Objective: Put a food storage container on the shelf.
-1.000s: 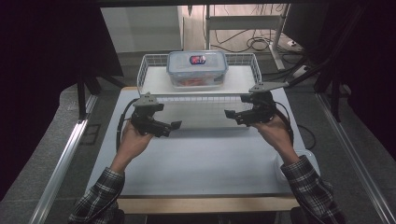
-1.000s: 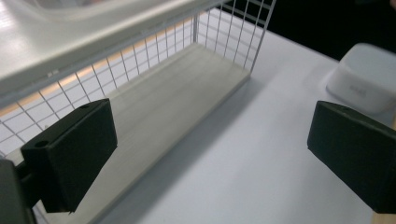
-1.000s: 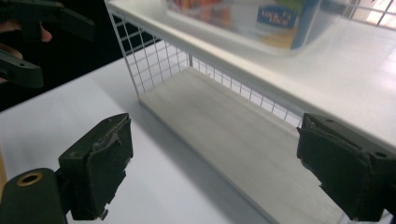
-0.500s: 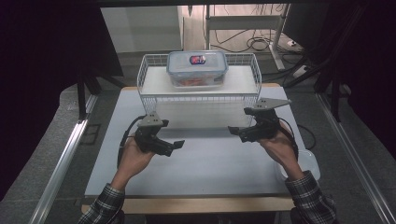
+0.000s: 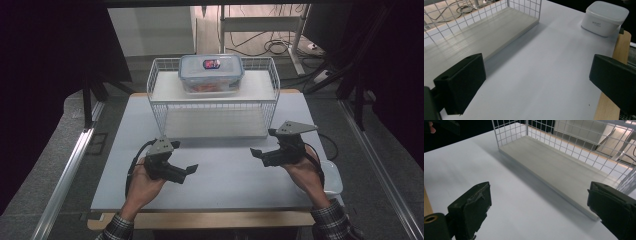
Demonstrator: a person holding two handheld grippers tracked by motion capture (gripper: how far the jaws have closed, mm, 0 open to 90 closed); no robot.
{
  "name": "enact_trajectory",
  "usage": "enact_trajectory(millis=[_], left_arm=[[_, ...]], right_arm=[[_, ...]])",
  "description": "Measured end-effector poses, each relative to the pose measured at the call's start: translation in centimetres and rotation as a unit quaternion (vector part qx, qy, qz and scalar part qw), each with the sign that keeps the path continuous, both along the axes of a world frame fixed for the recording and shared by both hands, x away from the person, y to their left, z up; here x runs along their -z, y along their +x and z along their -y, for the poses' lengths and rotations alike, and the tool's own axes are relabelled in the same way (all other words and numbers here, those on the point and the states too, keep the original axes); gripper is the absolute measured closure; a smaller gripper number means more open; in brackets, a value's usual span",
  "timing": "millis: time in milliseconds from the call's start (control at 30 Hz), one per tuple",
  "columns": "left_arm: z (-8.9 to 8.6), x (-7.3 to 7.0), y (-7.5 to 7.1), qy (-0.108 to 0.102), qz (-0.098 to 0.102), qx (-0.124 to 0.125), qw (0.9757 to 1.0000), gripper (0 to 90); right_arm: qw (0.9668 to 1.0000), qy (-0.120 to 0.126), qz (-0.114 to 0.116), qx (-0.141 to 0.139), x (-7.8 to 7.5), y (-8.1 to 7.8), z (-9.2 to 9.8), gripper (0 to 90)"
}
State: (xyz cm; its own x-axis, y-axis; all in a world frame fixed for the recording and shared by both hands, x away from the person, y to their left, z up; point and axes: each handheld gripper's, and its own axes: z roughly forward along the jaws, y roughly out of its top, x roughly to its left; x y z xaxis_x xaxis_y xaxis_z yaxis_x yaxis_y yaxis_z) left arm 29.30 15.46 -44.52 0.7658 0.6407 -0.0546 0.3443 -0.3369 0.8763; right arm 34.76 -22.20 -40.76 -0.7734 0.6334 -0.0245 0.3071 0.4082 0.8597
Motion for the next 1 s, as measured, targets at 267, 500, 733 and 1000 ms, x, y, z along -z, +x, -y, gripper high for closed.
enact_trajectory(millis=[267, 500, 733, 1000], left_arm=[[-1.0, 1.3, -1.2, 0.012, 0.016, -0.015, 0.9997, 3.9], [-1.5, 3.0, -2.7, 0.029, 0.027, -0.032, 0.9987, 3.5], [-2.2, 4.4, -3.8, 0.015, 0.027, -0.062, 0.9976, 5.0], [-2.2, 5.4, -4.1, 0.04, 0.013, -0.065, 0.997, 4.9]], right_arm=[[0.9996, 0.019, -0.018, 0.0, 0.7, -1.5, 0.8, 6.4], [0.9998, 0.001, -0.015, 0.015, 2.0, -3.0, 1.3, 6.5], [0.9993, -0.02, -0.021, 0.025, 3.4, -3.9, 1.3, 6.5], [0.9976, -0.047, -0.038, 0.033, 4.6, -4.5, 0.8, 6.7]])
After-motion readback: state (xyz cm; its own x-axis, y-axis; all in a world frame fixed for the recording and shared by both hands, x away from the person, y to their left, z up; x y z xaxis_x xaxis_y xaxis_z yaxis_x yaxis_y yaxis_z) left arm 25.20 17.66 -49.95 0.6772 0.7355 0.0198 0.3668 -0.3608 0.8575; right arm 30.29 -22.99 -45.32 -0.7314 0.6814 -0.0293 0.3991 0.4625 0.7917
